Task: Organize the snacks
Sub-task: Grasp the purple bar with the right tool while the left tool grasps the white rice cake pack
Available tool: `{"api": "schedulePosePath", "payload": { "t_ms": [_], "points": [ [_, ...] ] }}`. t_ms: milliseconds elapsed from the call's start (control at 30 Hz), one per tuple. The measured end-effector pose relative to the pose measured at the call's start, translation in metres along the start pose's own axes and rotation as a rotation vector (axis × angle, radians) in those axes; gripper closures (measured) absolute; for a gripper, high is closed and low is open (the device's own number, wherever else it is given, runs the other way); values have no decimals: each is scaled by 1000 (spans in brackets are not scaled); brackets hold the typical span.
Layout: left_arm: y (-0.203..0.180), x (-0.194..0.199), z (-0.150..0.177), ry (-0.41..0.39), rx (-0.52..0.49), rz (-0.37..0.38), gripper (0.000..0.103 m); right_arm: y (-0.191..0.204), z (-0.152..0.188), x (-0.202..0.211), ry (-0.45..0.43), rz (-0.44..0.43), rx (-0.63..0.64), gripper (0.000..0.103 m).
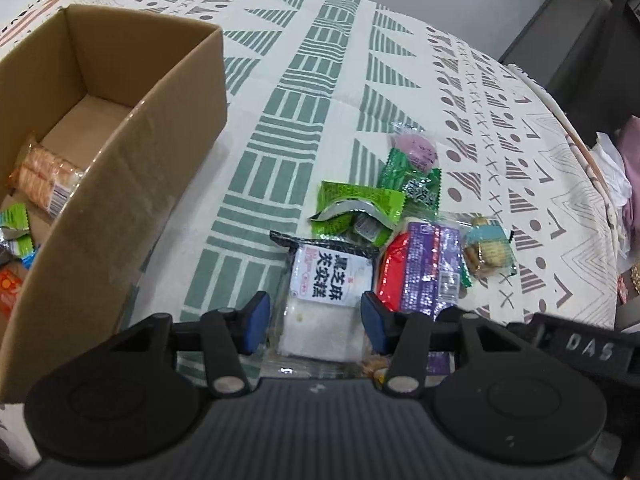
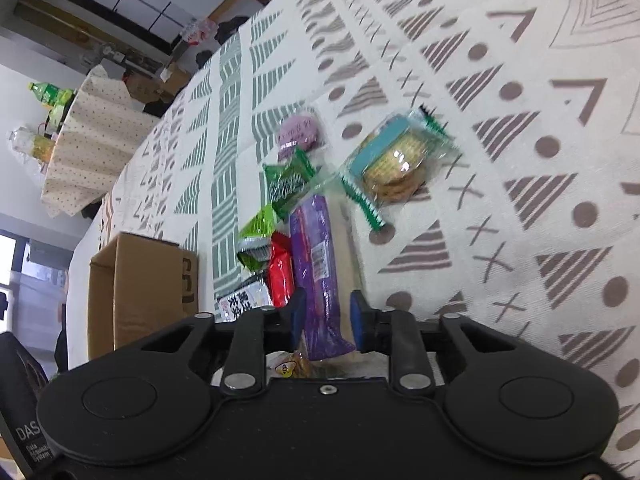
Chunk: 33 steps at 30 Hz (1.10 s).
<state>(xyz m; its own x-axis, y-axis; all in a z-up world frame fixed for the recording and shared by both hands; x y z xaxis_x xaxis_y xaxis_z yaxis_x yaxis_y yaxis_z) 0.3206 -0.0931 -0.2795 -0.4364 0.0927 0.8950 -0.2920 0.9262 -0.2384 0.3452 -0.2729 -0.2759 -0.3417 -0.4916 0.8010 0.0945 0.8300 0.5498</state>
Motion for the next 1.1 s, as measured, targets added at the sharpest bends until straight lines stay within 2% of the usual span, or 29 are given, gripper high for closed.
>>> {"api": "schedulePosePath", "payload": {
  "t_ms": [167,533,600,700,767,833,900,1100],
  "points": [
    [-3,-5,0,11,-9,2,53,-1,-1,2,-16,19,13,93],
    [-16,-15,3,9,-85,-40,44,-13,-6,24,-86,75,4,94],
    [-19,-19,5,16,-120,-55,40,-16,-6,23,-78,86,-6,91],
    [-20,-21,7,9,-164,-100,40,-13,-8,23,-90,83,2,85],
    [-16,-21,6,3,-154,-109,41,-10,-10,23,-102,101,31,71],
    [-13,-19,6,-2,-148,-113,47,-8,-10,20,-97,107,47,64],
    [-11,-17,5,-4,-145,-113,54,-6,-10,18,-89,100,53,62],
    [1,-5,0,-29,-85,-82,55,-1,-8,10,-73,104,88,57]
  ]
}}
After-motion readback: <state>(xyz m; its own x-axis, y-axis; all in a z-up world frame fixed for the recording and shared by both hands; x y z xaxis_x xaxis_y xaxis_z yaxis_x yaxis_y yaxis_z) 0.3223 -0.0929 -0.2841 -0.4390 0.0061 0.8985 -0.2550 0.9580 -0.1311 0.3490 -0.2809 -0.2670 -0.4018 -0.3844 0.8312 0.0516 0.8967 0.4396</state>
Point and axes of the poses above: each gripper's, at about its wrist camera, not at the fingertips, and x roughly against the way its jaws point, y to its left, z to its underside, the point moved 7 cm from there along -x, roughly the way its jaws point
